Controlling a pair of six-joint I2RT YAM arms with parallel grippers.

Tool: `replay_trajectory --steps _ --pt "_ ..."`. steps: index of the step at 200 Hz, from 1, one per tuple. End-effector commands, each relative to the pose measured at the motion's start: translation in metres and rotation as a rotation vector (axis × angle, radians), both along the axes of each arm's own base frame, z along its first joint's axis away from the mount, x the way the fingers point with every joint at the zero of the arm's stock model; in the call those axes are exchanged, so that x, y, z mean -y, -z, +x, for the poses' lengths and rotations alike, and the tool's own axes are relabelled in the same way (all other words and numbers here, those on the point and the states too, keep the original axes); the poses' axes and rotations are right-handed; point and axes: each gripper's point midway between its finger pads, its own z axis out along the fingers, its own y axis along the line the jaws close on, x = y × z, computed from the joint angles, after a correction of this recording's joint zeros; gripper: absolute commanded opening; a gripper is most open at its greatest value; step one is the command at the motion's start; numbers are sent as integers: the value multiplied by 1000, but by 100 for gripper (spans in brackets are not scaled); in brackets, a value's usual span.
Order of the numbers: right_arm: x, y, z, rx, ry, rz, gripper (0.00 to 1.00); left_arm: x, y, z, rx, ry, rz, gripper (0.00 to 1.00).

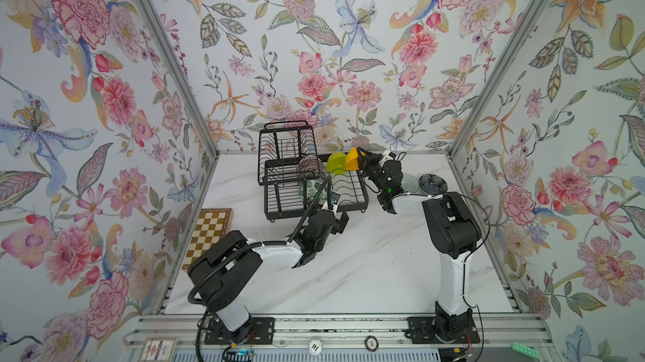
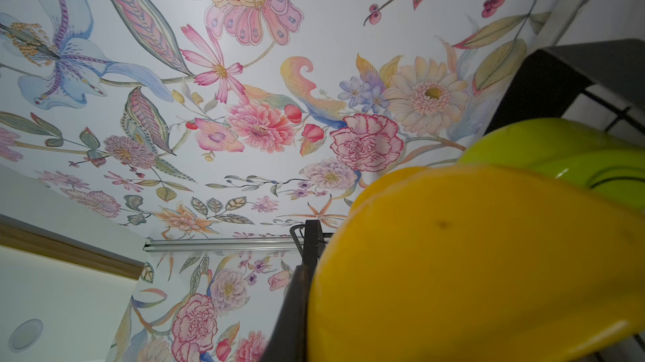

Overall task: Load the bowls into the dish rack
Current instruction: 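Lower the yellow bowl with the right gripper into the slot beside the lime bowl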

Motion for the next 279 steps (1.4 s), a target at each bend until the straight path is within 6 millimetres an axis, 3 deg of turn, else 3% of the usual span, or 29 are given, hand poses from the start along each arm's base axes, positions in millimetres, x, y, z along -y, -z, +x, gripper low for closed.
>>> replay_trajectory --steps 1,48,177,279 --pt "-8 -32 4 96 -5 71 0 -13 4 2 32 -44 45 99" --pt "-20 -3 12 36 -2 84 0 -20 11 1 26 -60 56 99" --pt "-45 38 27 -34 -1 90 0 -26 15 1 13 -71 43 99" --pt "-52 58 23 -68 1 98 0 -27 14 1 9 -75 32 99"
